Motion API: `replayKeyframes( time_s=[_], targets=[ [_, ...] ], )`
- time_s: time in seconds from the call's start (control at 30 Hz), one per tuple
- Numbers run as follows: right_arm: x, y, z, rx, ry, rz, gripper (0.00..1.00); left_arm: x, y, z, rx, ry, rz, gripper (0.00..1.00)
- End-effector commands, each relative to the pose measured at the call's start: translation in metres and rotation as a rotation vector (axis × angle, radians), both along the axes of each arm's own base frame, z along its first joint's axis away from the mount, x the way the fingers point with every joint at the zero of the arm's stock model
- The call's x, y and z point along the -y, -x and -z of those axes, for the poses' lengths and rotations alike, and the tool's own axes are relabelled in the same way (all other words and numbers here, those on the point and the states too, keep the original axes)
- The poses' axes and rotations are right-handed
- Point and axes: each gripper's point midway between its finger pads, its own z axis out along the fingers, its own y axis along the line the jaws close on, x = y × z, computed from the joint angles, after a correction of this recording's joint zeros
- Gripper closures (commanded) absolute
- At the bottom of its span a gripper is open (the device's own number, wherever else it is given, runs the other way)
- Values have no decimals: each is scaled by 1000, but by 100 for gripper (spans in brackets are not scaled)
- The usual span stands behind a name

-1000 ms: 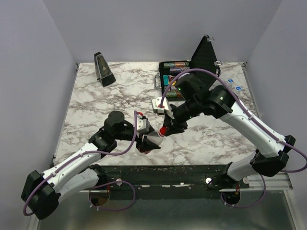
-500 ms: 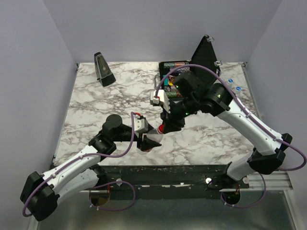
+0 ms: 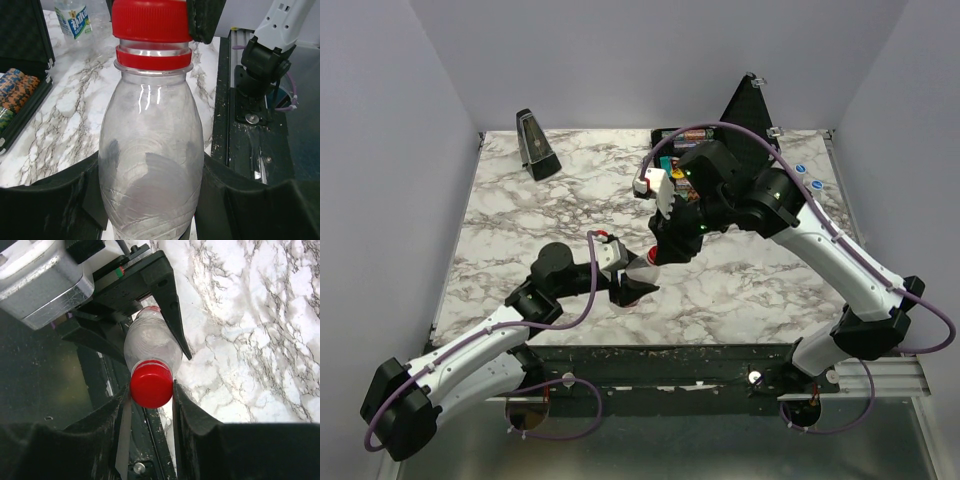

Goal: Screw on the bottle caps

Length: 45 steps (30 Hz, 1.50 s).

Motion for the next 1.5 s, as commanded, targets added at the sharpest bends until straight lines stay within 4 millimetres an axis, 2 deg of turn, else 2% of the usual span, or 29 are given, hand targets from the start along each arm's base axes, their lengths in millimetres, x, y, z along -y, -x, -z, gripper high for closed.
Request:
replayKeyframes(
  time_s=[0.0, 0.23, 0.5, 0.6, 0.7, 0.77, 0.83, 0.9, 1.03, 1.17, 1.3, 1.37, 1.47],
  targets=[
    [-3, 0, 16, -76, 67, 88, 64, 2, -9, -55, 136, 161, -54, 61],
    [-6, -5, 15, -153, 97, 219, 65, 2, -14, -63, 151, 192, -105, 62],
    [-4, -16, 14, -233, 116, 459, 66, -6, -45, -65, 141, 247, -327, 63],
    [-5, -21, 16, -235, 108, 500, 66, -8, -57, -63, 111, 256, -410, 64],
    [-8, -23, 8, -220, 76, 498, 63, -9, -59, -61, 102, 253, -424, 65],
    [-9, -24, -4, -185, 30, 477, 50, -10, -58, -56, 92, 241, -422, 65],
    [-8, -24, -18, -147, -20, 450, 43, -11, -56, -47, 59, 220, -423, 65],
    [-11, -20, -30, -111, -71, 383, 26, -14, -55, -39, 9, 218, -436, 65],
    [-4, -14, -52, -35, -146, 315, 13, -18, -48, -26, -73, 223, -436, 65],
    [11, -12, -65, 57, -181, 270, 10, -21, -37, -21, -118, 236, -403, 65],
    [18, -9, -72, 124, -258, 141, 10, -11, -19, -25, -118, 249, -281, 66],
    [18, 8, -79, 149, -335, -33, 10, -3, -6, -32, -102, 262, -187, 66],
    [20, 21, -84, 229, -405, -179, 10, 7, 11, -46, -79, 280, -59, 66]
  ],
)
